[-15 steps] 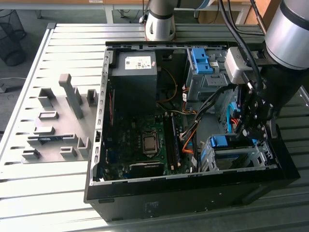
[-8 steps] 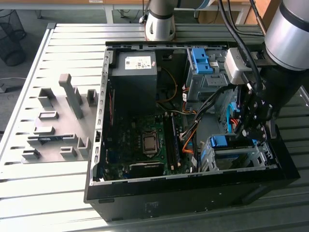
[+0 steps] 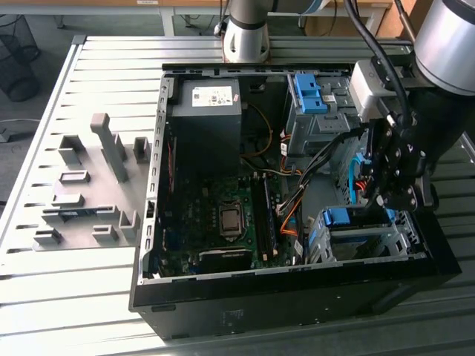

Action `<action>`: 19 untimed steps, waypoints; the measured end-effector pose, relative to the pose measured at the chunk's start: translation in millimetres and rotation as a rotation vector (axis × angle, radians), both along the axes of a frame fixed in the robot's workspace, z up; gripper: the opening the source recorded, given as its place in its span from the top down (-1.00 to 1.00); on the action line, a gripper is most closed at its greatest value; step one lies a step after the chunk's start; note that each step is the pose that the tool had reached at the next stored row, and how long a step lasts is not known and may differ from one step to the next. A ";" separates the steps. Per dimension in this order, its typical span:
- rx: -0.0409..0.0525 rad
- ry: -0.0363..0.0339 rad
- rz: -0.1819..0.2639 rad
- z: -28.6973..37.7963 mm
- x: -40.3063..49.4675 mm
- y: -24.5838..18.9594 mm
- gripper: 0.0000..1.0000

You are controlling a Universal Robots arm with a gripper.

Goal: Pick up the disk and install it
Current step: 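Insert the first disk wire, then insert the second disk wire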

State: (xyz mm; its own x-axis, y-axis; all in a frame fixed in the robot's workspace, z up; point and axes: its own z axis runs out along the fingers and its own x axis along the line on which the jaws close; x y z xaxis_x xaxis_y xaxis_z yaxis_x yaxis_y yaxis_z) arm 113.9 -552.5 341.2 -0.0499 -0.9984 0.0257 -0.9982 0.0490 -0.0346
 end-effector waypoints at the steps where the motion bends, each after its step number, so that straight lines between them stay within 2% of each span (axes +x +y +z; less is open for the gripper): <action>1: 0.0002 0.0000 0.000 -0.1 0.0 0.0 0.52; 5: -0.0001 0.0000 0.000 0.1 0.0 0.0 0.79; 19: 0.0000 0.0001 0.000 0.4 0.0 0.0 0.79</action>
